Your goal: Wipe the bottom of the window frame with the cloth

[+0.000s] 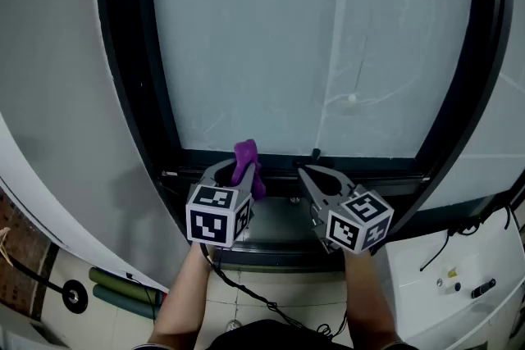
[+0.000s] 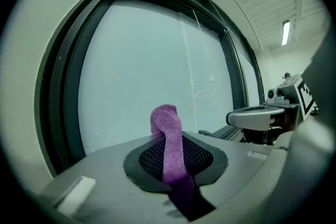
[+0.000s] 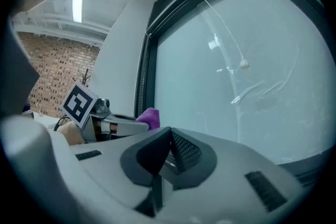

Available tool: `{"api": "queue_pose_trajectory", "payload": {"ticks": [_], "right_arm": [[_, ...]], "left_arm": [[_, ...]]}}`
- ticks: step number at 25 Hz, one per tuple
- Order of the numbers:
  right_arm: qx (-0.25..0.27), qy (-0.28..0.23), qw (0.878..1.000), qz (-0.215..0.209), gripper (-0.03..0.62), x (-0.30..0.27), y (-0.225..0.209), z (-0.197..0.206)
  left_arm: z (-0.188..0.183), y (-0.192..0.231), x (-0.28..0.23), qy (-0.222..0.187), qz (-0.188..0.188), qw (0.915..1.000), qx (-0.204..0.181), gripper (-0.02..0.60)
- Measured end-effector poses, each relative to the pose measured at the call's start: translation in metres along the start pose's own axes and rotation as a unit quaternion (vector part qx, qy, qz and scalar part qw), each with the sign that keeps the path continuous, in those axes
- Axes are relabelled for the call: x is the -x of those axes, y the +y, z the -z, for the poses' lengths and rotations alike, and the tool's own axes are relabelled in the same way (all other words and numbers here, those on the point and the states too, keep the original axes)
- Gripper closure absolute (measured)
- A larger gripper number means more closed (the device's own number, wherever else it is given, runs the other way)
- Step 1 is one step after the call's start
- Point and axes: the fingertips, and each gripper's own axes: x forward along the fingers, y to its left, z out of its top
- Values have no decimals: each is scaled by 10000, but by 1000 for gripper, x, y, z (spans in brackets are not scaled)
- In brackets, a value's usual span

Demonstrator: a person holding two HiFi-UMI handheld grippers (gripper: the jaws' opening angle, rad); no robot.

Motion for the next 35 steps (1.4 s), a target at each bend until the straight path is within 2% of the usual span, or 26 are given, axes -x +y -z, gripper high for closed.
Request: {"api": "queue_pose_trajectory", "payload": {"ticks": [4, 8, 12, 19, 27, 31, 35], "right_arm": [[-13, -25, 10000, -54, 593, -7, 4, 0], [-33, -22, 9998, -171, 594, -19, 11, 3], [-77, -14, 9995, -319, 594, -33, 18, 5], [-107, 13, 9989, -465, 594, -55, 26, 8], [-113, 83, 9984, -545, 594, -74, 32, 13], [-109, 119, 9985, -520, 594, -76, 32, 15], [-88, 130, 9989, -444, 594, -74, 26, 13]], "left_arm": [[-3, 17, -2, 37, -212, 9997, -79, 511], [-4, 49, -3, 46, -616, 9979, -208, 511], [-1, 84, -6, 95, -1109, 9933, -295, 511], [11, 143, -14, 165, -1753, 9839, -310, 511], [36, 183, -29, 406, -2262, 9724, -407, 511], [50, 194, -37, 543, -2535, 9636, -656, 511], [66, 198, -49, 805, -2610, 9594, -705, 511]]}}
